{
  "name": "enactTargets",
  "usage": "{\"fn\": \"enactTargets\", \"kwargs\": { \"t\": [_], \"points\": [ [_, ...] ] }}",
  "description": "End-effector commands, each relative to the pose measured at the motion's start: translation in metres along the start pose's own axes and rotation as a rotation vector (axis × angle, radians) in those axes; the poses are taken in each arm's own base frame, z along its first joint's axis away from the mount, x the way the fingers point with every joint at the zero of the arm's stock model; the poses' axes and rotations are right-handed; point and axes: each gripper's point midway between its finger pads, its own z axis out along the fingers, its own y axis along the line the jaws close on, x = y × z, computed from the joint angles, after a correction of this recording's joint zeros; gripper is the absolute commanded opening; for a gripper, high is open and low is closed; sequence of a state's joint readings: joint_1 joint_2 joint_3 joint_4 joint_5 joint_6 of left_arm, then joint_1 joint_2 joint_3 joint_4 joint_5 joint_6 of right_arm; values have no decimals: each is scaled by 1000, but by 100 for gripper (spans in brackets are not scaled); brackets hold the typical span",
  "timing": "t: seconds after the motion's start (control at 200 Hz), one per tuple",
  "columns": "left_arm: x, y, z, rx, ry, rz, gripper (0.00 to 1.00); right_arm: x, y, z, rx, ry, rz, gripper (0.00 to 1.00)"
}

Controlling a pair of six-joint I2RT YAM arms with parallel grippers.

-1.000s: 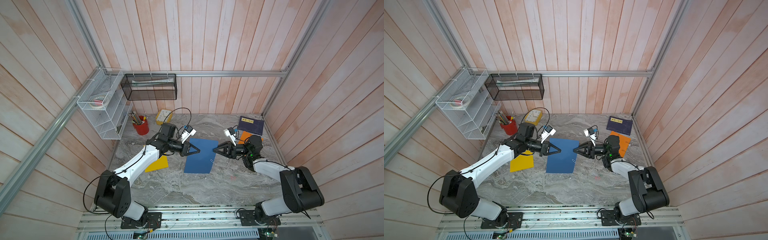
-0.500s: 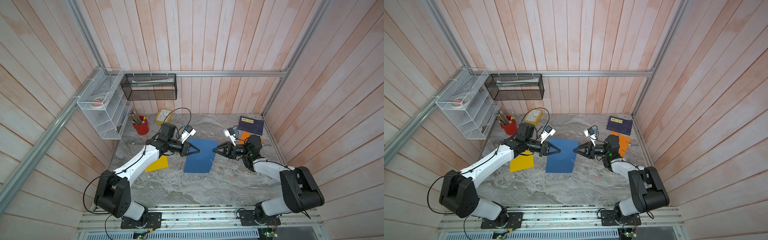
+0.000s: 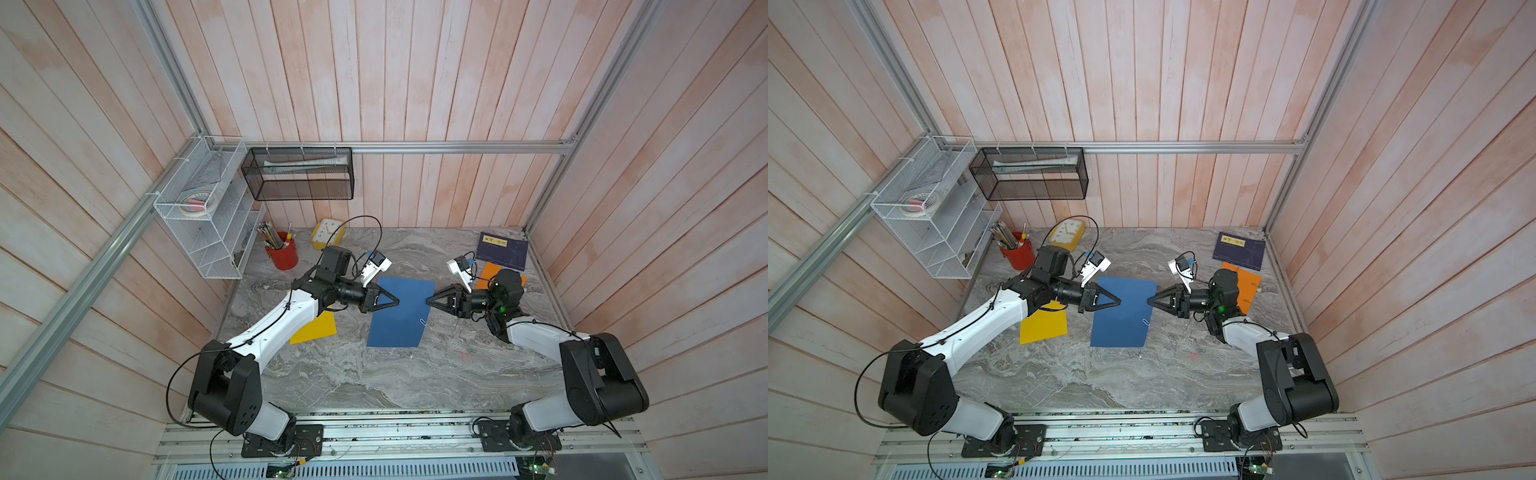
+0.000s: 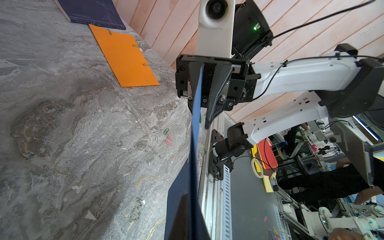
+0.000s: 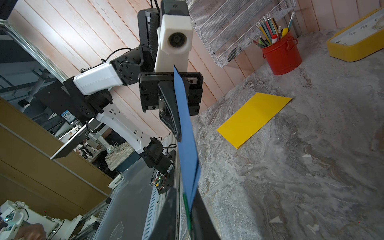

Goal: Unclip the paperclips from the documents
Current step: Adjust the document, then remove the paper clip from the document.

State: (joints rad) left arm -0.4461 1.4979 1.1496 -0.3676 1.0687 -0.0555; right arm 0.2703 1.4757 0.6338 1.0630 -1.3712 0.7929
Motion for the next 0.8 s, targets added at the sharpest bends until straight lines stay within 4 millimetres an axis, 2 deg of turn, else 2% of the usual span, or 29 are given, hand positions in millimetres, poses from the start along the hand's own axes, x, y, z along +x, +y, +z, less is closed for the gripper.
{"fn": "enactTargets", "kwargs": {
  "t": [0.0,0.795],
  "points": [
    [4,3,-2,-13,5,6,0,3,0,-2,-11,11,-6,21],
    [7,4,-6,-29,8,7,0,3,-6,-6,26,5,6,14]
  ]
}}
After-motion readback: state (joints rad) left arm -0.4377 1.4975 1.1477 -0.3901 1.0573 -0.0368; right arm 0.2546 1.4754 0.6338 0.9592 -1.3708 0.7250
